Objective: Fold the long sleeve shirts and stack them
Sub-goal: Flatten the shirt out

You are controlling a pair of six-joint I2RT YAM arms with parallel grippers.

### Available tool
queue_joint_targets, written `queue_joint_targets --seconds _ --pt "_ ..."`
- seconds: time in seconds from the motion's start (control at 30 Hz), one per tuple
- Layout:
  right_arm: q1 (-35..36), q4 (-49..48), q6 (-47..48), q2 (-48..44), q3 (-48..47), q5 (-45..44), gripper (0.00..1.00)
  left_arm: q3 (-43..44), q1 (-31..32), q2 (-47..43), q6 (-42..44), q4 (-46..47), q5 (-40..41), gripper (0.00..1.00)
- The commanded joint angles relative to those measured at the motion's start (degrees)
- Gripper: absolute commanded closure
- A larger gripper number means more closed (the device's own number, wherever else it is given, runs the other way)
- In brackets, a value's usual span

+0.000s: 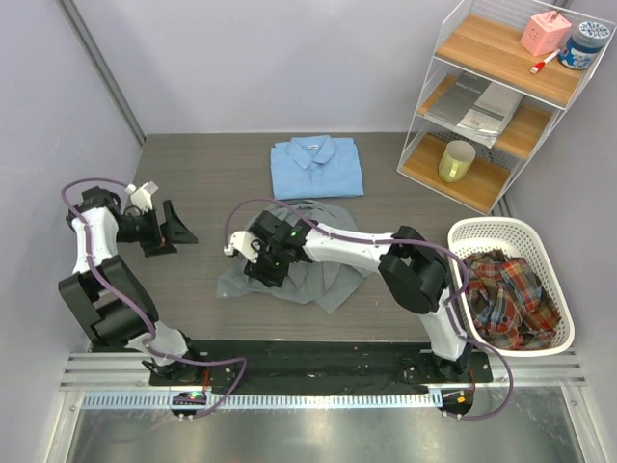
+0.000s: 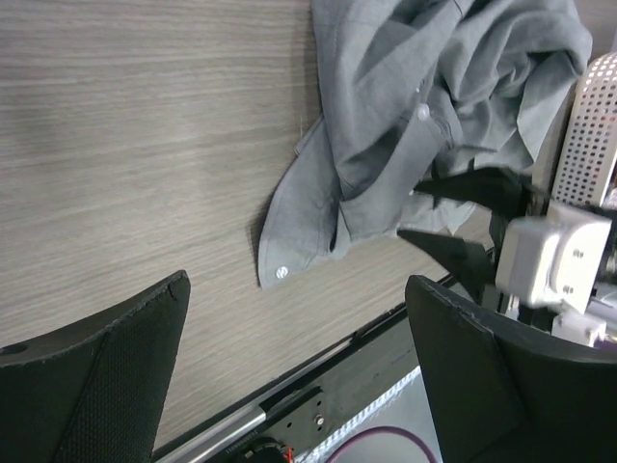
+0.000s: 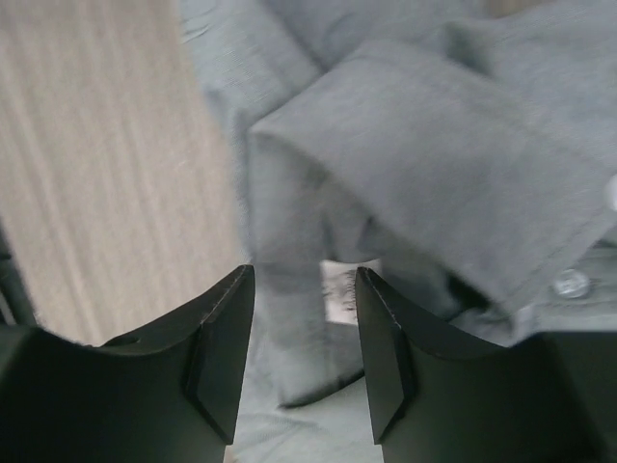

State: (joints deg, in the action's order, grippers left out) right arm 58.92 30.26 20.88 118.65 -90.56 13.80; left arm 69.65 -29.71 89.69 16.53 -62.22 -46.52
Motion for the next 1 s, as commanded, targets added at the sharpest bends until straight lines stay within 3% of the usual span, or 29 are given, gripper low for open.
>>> queue_joint_targets --seconds 0.0,0.1,0.2,0.27,0.3,0.33,0.37,0.43,0.5,0.63,0.73,0.87,0.97 --pt "-0.21 -3.81 0.21 0.79 -4.27 -2.38 0.48 -2.41 -0.08 -5.14 4.55 -2.56 -0.15 0.07" --pt "-0.29 -2.06 1.26 2.81 -5.06 -2.38 0.5 -3.55 0.01 -6.36 5.08 -2.3 1.16 0.06" --pt "-0.29 0.76 1.79 4.04 -6.03 -0.8 0.43 -3.82 -0.08 -6.72 5.09 -1.59 1.79 0.05" --pt "-0.29 1.64 2.05 3.78 -6.11 2.01 0.46 -3.73 -0.26 -6.55 4.91 -1.42 1.79 0.05" --pt "-0.29 1.99 2.14 3.87 -6.29 2.97 0.51 -3.64 -0.43 -6.46 5.0 -1.24 1.7 0.05" --pt "-0.29 2.43 2.06 3.87 -6.47 3.94 0.69 -3.64 -0.52 -6.2 4.91 -1.33 1.52 0.05" --pt "-0.38 2.96 2.06 4.04 -7.69 4.21 0.81 -3.38 -0.61 -6.11 4.91 -1.24 1.52 0.05" --pt "-0.9 5.14 1.18 3.7 -11.19 5.18 0.99 -3.03 -0.96 -5.93 5.34 -1.59 1.44 0.05" --pt "-2.4 6.82 -0.66 1.95 -14.45 9.38 0.99 -3.11 -0.96 -6.02 5.96 -1.68 1.35 0.05" --pt "-5.73 12.88 -5.22 0.0 -31.1 18.96 0.99 -3.64 -0.7 -5.67 10.0 -3.17 -0.85 0.09" --pt "-12.66 13.94 -11.8 -2.01 -38.26 24.07 0.99 -4.43 0.36 -5.75 13.43 -3.17 -1.38 0.09" --pt "-23.74 16.75 -15.17 -8.51 -36.19 26.01 0.99 -6.62 4.83 -7.77 14.23 0.94 -1.65 0.08" --pt "-30.6 17.55 -16.31 -14.31 -29.07 25.93 0.99 -9.52 15.18 -9.0 9.93 9.45 4.58 0.08"
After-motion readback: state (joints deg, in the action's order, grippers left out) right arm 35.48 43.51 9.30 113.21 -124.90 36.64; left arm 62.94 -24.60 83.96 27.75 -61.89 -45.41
